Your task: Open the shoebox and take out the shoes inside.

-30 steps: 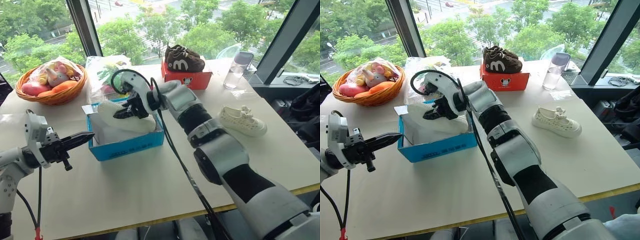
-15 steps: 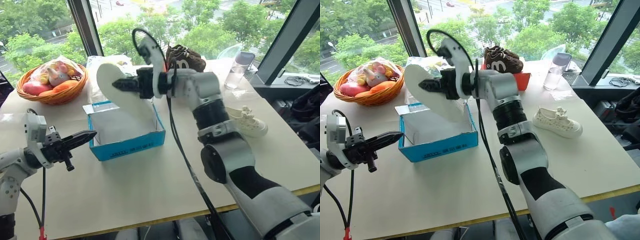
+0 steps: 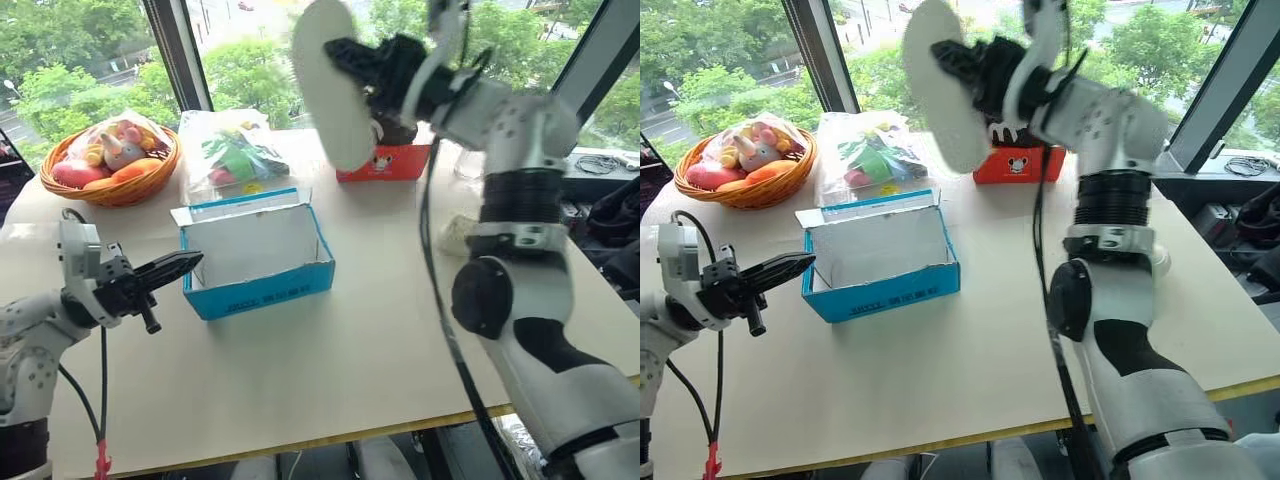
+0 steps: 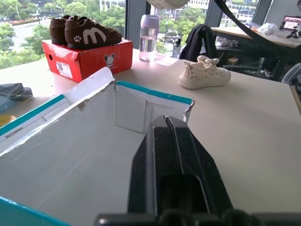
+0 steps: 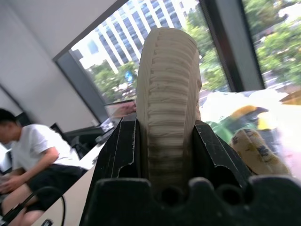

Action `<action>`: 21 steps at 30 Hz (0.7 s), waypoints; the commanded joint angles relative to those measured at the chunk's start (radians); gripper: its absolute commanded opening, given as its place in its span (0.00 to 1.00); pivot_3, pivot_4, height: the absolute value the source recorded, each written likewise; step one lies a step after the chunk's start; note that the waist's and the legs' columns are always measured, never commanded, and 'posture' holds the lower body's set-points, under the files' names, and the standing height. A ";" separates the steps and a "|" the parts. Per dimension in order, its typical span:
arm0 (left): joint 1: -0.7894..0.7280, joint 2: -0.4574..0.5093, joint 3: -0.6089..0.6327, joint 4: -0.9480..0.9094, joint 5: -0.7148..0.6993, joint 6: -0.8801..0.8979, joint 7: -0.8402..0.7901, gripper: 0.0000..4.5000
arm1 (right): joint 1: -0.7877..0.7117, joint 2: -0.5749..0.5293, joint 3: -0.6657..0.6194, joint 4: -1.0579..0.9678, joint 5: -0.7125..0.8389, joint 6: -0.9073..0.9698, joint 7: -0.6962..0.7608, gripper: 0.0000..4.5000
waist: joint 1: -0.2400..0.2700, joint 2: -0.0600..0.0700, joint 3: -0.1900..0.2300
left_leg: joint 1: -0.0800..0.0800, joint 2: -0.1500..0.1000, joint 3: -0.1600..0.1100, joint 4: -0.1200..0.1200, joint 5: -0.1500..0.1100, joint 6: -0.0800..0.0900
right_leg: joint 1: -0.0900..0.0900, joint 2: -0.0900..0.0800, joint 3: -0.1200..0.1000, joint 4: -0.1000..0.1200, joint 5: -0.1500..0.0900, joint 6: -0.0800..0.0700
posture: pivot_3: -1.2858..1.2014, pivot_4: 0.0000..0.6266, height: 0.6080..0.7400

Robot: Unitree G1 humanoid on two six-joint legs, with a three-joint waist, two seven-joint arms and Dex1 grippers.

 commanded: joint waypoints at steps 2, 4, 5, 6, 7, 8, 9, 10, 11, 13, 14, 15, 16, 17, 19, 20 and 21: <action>-0.018 -0.001 -0.002 -0.035 -0.016 -0.011 0.007 0.00 | 0.155 -0.163 0.007 -0.274 -0.002 0.113 -0.048 0.31 | 0.003 0.000 0.000 | 0.000 0.000 0.000 0.001 0.000 0.000 | 0.000 0.000 0.000 0.000 0.000 0.000 | 0.52 0.24 1.00; -0.022 0.000 -0.010 -0.047 -0.024 -0.003 0.008 0.00 | 0.274 -0.248 0.028 -0.407 -0.018 0.174 -0.063 0.31 | 0.007 0.000 0.000 | -0.001 -0.001 0.000 0.001 0.000 0.000 | 0.000 -0.001 0.000 0.000 0.000 0.000 | 0.52 0.24 1.00; -0.023 0.002 -0.014 -0.054 -0.030 0.002 0.006 0.00 | 0.330 -0.279 0.028 -0.470 -0.020 0.209 -0.074 0.31 | 0.009 0.000 0.000 | -0.001 -0.001 0.000 0.001 0.000 0.000 | 0.000 -0.001 0.000 -0.001 0.000 0.000 | 0.52 0.24 1.00; -0.024 0.005 -0.017 -0.060 -0.036 0.007 0.002 0.00 | 0.377 -0.300 0.022 -0.527 -0.015 0.245 -0.086 0.31 | 0.009 0.001 0.000 | -0.001 0.000 0.000 0.001 0.000 0.000 | 0.000 -0.001 0.000 -0.001 0.000 0.000 | 0.52 0.24 1.00; -0.025 0.007 -0.018 -0.066 -0.041 0.012 0.002 0.00 | 0.420 -0.320 0.018 -0.582 -0.009 0.277 -0.096 0.31 | 0.006 0.001 0.000 | -0.001 -0.001 0.001 0.001 0.000 0.000 | 0.000 -0.001 0.001 -0.001 0.000 0.000 | 0.52 0.24 1.00; -0.027 0.009 -0.020 -0.070 -0.046 0.015 0.001 0.00 | 0.460 -0.343 0.023 -0.632 -0.009 0.300 -0.101 0.31 | 0.002 0.001 0.000 | -0.001 -0.001 0.002 0.001 0.000 0.000 | 0.000 -0.001 0.001 -0.001 0.000 0.001 | 0.52 0.24 1.00; -0.028 0.010 -0.021 -0.073 -0.048 0.018 0.001 0.00 | 0.487 -0.359 0.028 -0.666 -0.011 0.315 -0.106 0.31 | -0.001 0.001 0.000 | -0.001 0.000 0.002 0.001 0.000 0.001 | 0.000 0.000 0.002 -0.001 -0.001 0.002 | 0.52 0.24 1.00; -0.031 0.011 -0.024 -0.074 -0.049 0.020 0.002 0.00 | 0.520 -0.380 0.036 -0.698 -0.022 0.330 -0.115 0.31 | -0.002 0.001 0.001 | 0.000 0.000 0.003 0.001 0.000 0.001 | 0.000 0.000 0.003 0.000 -0.003 0.005 | 0.52 0.24 1.00; -0.038 0.011 -0.032 -0.074 -0.050 0.023 0.000 0.00 | 0.569 -0.421 0.059 -0.738 -0.042 0.350 -0.126 0.31 | -0.003 0.001 0.001 | 0.001 0.000 0.005 0.001 0.000 0.001 | 0.000 0.000 0.005 0.000 -0.004 0.007 | 0.52 0.24 1.00; -0.052 0.011 -0.048 -0.073 -0.051 0.029 -0.003 0.00 | 0.654 -0.494 0.106 -0.805 -0.079 0.383 -0.150 0.31 | 0.002 0.001 0.001 | 0.002 0.000 0.007 0.001 0.000 0.001 | 0.000 0.001 0.007 0.001 -0.005 0.008 | 0.52 0.24 1.00; -0.059 0.010 -0.054 -0.070 -0.052 0.031 -0.004 0.00 | 0.685 -0.519 0.127 -0.828 -0.094 0.399 -0.164 0.31 | 0.003 0.001 0.001 | 0.003 0.000 0.008 0.001 0.000 0.001 | 0.001 0.001 0.007 0.001 -0.005 0.008 | 0.52 0.24 1.00; -0.066 0.009 -0.060 -0.068 -0.051 0.032 -0.003 0.00 | 0.707 -0.533 0.143 -0.845 -0.107 0.404 -0.177 0.31 | 0.004 0.001 0.001 | 0.003 0.000 0.008 0.001 0.000 0.001 | 0.001 0.001 0.007 0.000 -0.005 0.008 | 0.52 0.24 1.00; -0.072 0.008 -0.066 -0.065 -0.049 0.033 -0.004 0.00 | 0.725 -0.540 0.157 -0.860 -0.116 0.406 -0.188 0.31 | 0.003 0.001 0.001 | 0.003 0.000 0.009 0.002 0.000 0.001 | 0.001 0.001 0.008 -0.001 -0.005 0.008 | 0.52 0.24 1.00; -0.078 0.006 -0.070 -0.063 -0.049 0.034 -0.004 0.00 | 0.740 -0.540 0.169 -0.873 -0.124 0.412 -0.200 0.31 | 0.002 0.001 0.001 | 0.003 0.000 0.010 0.003 0.000 0.001 | 0.002 0.001 0.009 -0.001 -0.005 0.009 | 0.52 0.24 1.00; -0.089 0.004 -0.083 -0.058 -0.046 0.036 -0.009 0.00 | 0.774 -0.536 0.206 -0.894 -0.158 0.412 -0.238 0.31 | 0.001 0.001 0.001 | 0.003 0.000 0.011 0.004 0.000 0.001 | 0.002 0.001 0.010 -0.001 -0.004 0.010 | 0.52 0.24 1.00; -0.094 0.003 -0.087 -0.056 -0.045 0.037 -0.009 0.00 | 0.787 -0.535 0.221 -0.899 -0.173 0.409 -0.253 0.31 | 0.002 0.001 0.000 | 0.003 0.000 0.012 0.004 0.000 0.001 | 0.002 0.001 0.011 -0.001 -0.004 0.010 | 0.52 0.24 1.00; -0.097 0.003 -0.091 -0.054 -0.045 0.038 -0.011 0.00 | 0.802 -0.525 0.234 -0.904 -0.187 0.409 -0.271 0.31 | 0.002 0.001 0.001 | 0.003 0.000 0.012 0.004 0.000 0.001 | 0.002 0.001 0.011 -0.001 -0.004 0.010 | 0.52 0.24 1.00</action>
